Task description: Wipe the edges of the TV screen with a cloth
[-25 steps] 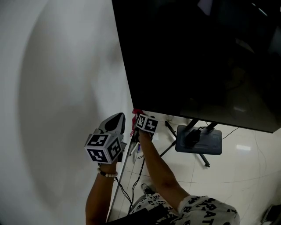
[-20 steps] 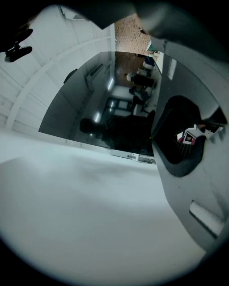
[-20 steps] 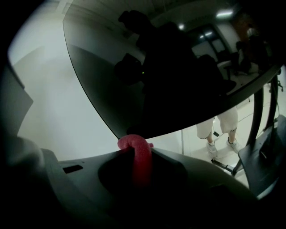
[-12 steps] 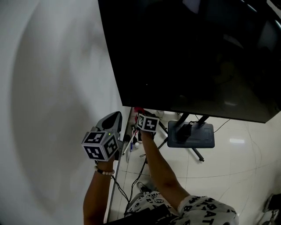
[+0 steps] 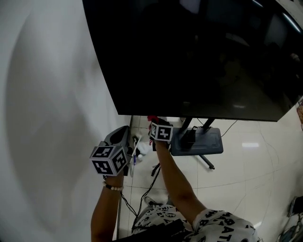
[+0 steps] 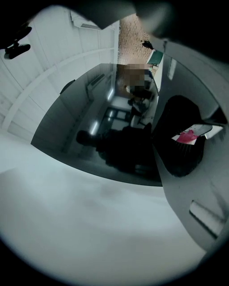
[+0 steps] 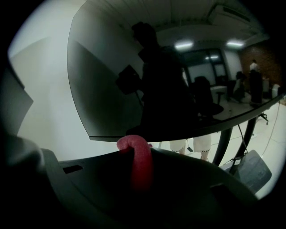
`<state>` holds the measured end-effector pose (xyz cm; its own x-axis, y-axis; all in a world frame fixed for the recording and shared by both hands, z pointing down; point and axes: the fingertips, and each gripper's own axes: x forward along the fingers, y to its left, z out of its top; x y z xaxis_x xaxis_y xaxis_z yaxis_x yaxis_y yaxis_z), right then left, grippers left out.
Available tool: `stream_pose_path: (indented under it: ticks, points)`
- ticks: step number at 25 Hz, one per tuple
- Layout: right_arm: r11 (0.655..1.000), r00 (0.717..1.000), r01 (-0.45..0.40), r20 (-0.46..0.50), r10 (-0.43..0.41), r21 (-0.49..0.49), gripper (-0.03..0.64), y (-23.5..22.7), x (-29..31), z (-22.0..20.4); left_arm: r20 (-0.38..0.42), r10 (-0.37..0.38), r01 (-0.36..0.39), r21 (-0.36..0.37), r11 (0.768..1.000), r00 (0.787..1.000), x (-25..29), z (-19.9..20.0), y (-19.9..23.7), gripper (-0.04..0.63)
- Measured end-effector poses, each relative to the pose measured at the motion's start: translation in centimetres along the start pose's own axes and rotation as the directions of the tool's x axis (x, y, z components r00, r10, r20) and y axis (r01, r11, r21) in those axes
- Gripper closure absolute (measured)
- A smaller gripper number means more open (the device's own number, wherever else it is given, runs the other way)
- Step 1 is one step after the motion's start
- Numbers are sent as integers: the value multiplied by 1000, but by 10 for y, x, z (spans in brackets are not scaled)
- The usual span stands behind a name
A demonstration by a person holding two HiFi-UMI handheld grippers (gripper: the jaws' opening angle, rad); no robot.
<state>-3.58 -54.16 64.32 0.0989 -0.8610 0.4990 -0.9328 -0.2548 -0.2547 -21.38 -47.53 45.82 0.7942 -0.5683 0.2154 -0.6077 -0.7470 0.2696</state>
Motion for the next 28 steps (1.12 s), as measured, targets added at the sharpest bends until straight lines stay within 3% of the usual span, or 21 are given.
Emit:
stream_pose_path:
  ticks: [10, 15, 28]
  points:
    - [999, 1000, -2, -17, 2, 39, 549, -88, -44, 13, -35, -72, 71, -39, 997, 997, 42, -19, -78, 594]
    - [999, 999, -11, -40, 12, 41, 549, -150, -71, 20, -33, -97, 95, -39, 995, 995, 78, -24, -127, 594]
    - [999, 1000, -9, -26, 10, 41, 549, -324, -126, 21, -89, -145, 142, -38, 989, 985, 177, -87, -273, 594]
